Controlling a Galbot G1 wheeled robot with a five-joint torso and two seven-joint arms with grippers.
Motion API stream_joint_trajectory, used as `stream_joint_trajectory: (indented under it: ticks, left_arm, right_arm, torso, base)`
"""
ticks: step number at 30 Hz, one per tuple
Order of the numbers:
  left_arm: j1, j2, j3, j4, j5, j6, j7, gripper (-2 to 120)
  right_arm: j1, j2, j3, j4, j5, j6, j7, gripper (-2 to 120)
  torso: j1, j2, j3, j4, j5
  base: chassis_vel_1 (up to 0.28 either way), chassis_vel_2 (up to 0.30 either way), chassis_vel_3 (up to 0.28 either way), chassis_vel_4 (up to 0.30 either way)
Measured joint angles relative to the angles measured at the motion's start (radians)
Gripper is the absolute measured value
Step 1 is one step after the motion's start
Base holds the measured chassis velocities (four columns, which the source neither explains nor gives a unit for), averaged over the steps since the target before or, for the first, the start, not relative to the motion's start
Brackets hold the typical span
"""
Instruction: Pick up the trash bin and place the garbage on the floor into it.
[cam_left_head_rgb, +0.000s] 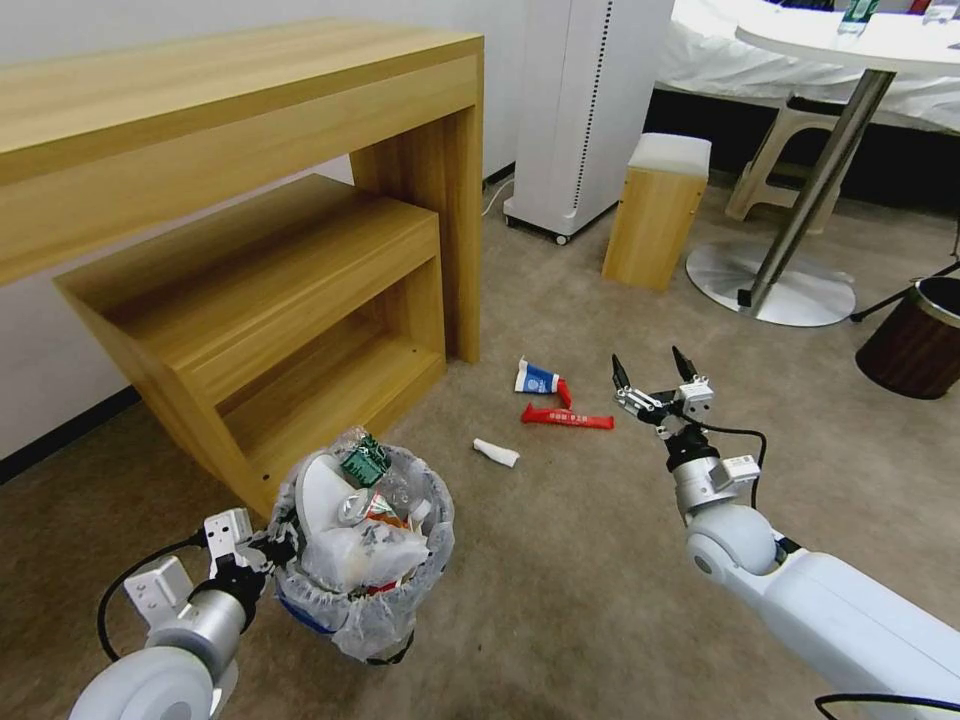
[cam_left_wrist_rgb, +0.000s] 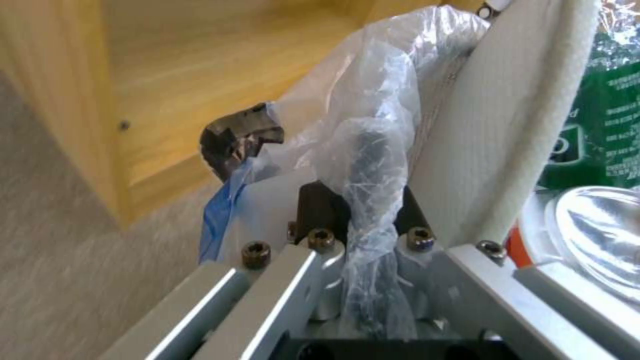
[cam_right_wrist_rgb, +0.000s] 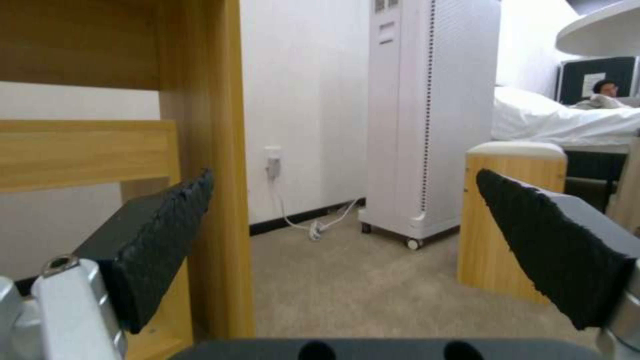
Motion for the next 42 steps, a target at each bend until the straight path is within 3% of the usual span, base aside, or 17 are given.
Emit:
stream_joint_trajectory:
  ticks: [11,42]
  left_arm:
    - [-0.012,0.002,0.006,0.013,-0.004,-0.001,0.0,3]
    - [-0.021,0.005,0.006,0.021,-0.013,-0.001,-0.002,3]
  right_arm:
    - [0.007,0.016,-0.011,-0.022,-0.011,0.007,-0.008,100]
    - [0.024,-0.002,-0.014,-0.043,-0.017,0.057,-0.111,100]
  torso:
    - [0.0,0.0,0.0,-0.0001,0.0002]
    - [0.0,0.0,0.0,0.0,0.0004]
  base:
    - [-0.202,0.196,0.196,-0.189]
    - [-0.001,0.001,0.002,-0.001]
